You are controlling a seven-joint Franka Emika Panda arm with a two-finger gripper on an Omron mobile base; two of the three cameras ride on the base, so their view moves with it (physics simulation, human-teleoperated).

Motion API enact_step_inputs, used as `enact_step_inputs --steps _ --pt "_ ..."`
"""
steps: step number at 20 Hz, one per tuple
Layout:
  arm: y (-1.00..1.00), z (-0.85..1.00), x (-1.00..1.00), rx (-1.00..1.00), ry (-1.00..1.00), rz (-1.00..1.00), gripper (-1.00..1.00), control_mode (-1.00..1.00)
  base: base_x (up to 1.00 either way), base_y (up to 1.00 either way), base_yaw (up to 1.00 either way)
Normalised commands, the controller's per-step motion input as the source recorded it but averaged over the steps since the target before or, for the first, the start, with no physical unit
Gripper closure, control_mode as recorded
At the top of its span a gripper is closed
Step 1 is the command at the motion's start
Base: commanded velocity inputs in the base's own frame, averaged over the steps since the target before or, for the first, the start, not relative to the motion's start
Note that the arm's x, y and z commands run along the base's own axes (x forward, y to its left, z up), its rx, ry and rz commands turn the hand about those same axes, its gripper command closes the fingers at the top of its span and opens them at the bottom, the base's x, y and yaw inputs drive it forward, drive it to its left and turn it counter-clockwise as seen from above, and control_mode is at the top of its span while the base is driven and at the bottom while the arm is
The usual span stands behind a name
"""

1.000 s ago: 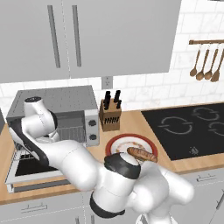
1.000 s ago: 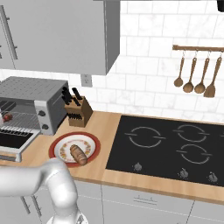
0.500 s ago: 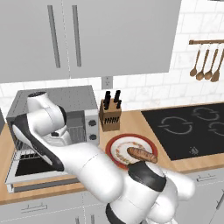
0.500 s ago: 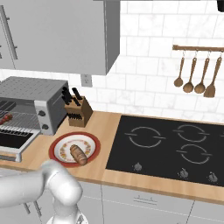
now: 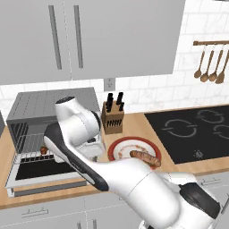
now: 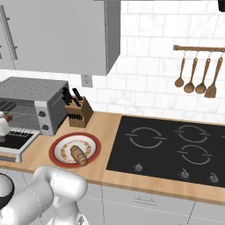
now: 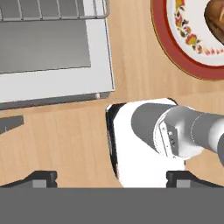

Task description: Pick up the kebab skewer and baguette bread, and place them inside the toaster oven. Close the toaster oven door and start by setting the timer.

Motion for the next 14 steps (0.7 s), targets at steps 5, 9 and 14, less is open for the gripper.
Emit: enact_step_inputs --steps 5,9,14 --pt "-1.00 0.18 -0.60 -0.08 0.01 0.30 -1.00 -1.00 0.00 0.00 0.00" --pt "-1.00 0.09 -0.51 -0.04 0.00 0.26 -1.00 -1.00 0.00 0.00 0.00" --pt "-1.00 0.06 -0.10 -0.01 0.02 0.15 -1.00 -1.00 0.00 0.00 0.00"
